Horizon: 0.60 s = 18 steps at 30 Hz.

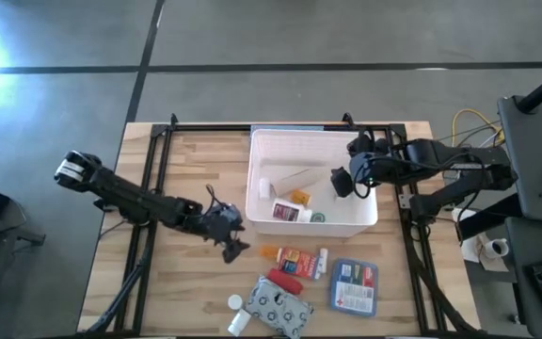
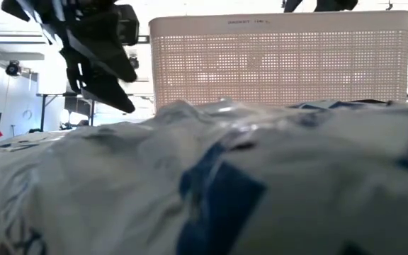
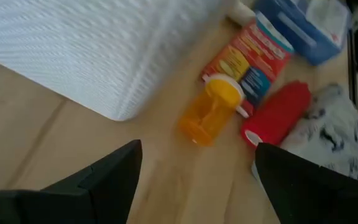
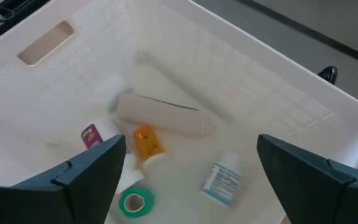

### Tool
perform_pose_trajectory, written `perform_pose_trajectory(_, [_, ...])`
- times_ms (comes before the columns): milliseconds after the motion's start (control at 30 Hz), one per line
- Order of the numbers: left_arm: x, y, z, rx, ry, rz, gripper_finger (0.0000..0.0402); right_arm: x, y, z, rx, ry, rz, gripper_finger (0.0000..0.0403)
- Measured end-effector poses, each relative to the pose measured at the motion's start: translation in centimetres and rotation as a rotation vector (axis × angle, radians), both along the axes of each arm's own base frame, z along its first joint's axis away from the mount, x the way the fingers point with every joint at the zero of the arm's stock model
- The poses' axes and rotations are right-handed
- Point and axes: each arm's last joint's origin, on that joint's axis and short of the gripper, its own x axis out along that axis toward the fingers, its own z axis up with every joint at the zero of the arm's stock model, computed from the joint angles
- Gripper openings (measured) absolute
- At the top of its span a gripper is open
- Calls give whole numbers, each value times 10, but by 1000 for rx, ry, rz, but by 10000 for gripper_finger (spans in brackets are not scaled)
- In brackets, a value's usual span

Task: Pick & place medical supplies in basket/bin
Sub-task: Put the orange medicine bottle into the white bin

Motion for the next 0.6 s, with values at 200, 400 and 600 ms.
perform_pose_trajectory(200, [-5,-18,-4,16,2,-76,293,2,0,-9,-5,35,2,354])
perform_pose_trajectory(400, [13,-32,-15,160,-6,-217,293,4,1,-21,-4,78,3,354])
perform_pose_trajectory(600, [45,-46,-39,309,59,-313,293,4,2,-27,19,87,-5,354])
